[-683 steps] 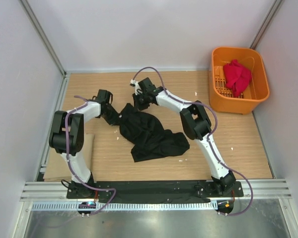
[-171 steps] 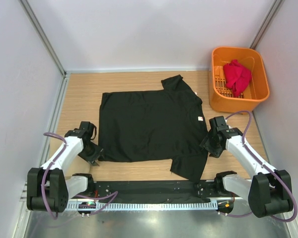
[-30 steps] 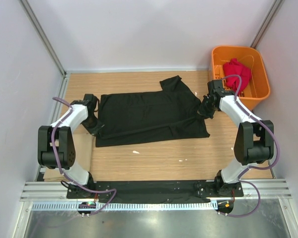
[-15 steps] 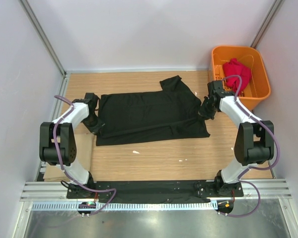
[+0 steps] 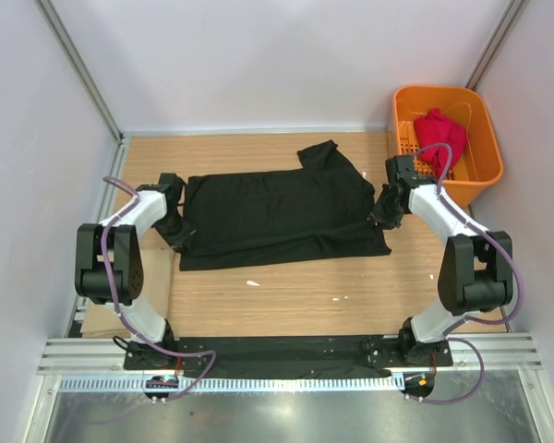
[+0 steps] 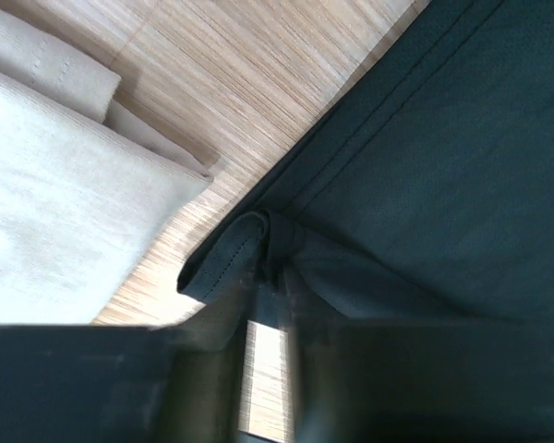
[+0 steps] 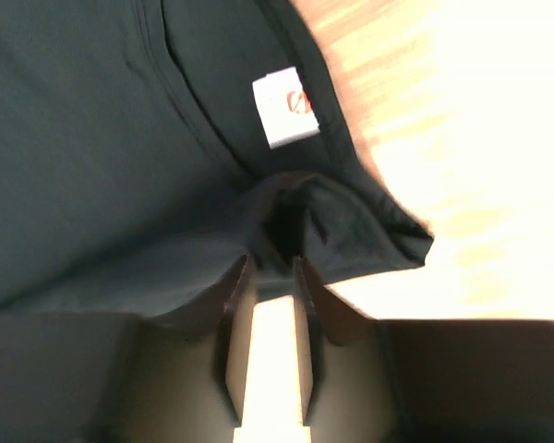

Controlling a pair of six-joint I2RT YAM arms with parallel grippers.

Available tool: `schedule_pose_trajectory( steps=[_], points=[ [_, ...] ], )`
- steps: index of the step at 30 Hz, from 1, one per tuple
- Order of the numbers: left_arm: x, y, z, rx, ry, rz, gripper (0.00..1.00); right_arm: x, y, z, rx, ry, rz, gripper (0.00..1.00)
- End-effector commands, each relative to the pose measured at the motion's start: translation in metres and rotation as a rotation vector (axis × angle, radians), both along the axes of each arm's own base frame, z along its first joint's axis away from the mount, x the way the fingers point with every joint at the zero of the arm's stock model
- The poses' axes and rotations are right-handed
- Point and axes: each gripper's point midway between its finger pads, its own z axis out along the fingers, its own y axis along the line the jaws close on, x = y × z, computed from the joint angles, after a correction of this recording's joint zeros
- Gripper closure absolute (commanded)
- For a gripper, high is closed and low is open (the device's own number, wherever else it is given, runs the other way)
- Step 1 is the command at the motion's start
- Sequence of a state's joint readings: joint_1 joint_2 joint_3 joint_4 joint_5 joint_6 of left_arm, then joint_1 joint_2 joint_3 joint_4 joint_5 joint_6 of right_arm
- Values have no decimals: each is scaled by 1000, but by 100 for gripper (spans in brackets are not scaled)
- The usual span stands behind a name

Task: Fold and stack the t-shirts
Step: Fold the tshirt

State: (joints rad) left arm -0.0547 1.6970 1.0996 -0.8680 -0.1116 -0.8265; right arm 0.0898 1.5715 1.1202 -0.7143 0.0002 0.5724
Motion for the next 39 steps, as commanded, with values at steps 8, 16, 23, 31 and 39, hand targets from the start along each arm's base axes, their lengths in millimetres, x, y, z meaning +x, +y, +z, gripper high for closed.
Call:
schedule_pose_trajectory(
  steps=[8, 16, 23, 31, 39],
  points=[
    [25, 26, 92, 150, -307, -24, 18, 18, -15, 71, -164, -123, 147, 38],
    [3, -42, 69, -197, -355, -146, 62, -40, -3, 15, -57, -82, 132, 77],
    [1, -63, 36, -256, -273, -204, 73, -26, -3, -12, -99, -61, 147, 91],
    [13, -61, 15, -229, -220, -227, 73, -15, -5, -33, -143, -41, 136, 91],
    [32, -51, -1, -158, -191, -250, 77, -26, -9, -58, -196, 36, 134, 91]
  ],
)
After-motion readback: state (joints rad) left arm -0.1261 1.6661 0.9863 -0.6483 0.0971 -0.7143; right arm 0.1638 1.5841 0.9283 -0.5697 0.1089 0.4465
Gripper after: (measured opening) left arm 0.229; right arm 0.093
